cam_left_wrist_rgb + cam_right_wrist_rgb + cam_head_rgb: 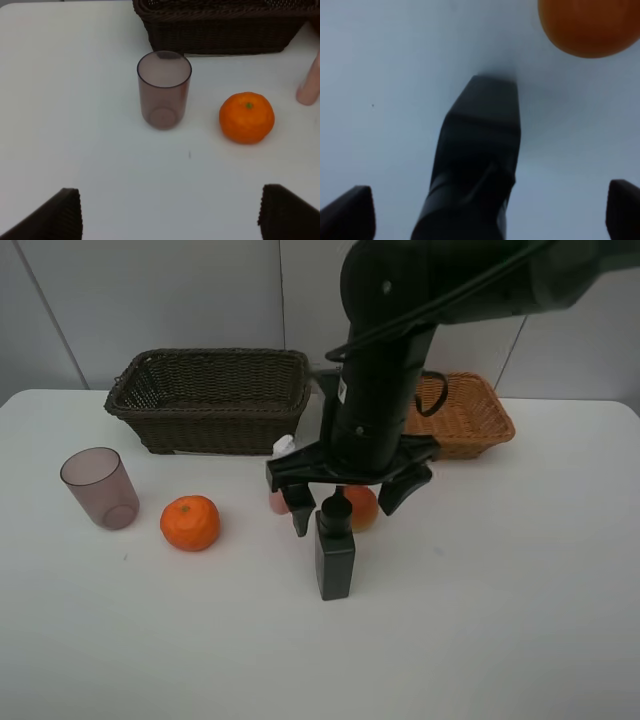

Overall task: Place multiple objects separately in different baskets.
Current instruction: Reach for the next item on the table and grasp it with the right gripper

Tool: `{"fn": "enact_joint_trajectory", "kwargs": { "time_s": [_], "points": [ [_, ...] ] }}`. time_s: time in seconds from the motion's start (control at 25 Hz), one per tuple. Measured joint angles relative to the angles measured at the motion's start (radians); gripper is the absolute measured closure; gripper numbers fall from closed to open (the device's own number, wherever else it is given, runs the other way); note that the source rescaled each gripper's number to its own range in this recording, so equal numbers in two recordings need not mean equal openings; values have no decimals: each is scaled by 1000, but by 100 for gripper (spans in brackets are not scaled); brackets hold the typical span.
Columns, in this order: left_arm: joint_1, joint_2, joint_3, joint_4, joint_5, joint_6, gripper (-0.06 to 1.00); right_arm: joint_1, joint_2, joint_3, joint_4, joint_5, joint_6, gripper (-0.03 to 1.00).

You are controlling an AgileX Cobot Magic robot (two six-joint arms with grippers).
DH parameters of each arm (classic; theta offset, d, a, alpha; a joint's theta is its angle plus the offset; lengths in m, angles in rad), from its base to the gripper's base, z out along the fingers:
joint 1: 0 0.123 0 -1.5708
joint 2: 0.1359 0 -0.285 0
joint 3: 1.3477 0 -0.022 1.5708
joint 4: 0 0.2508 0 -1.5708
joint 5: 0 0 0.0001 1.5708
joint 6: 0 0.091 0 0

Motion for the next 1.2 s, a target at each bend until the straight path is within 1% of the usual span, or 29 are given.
{"fn": "enact_joint_trajectory", "kwargs": {
  "time_s": [0.12,0.32,0.68,0.8,1.2],
  "points": [
    [0,0,0,0,0,0,3,0,0,26,14,-48,3,-3],
    [0,0,0,0,0,0,3,13,0,30,18,-84,13,-3],
    [0,0,0,0,0,0,3,23,29,33,17,-102,45,-3],
    [0,0,0,0,0,0,3,23,35,33,-9,-112,71,-3],
    [0,0,0,0,0,0,3,23,35,33,-34,-125,104,-3]
  ]
}}
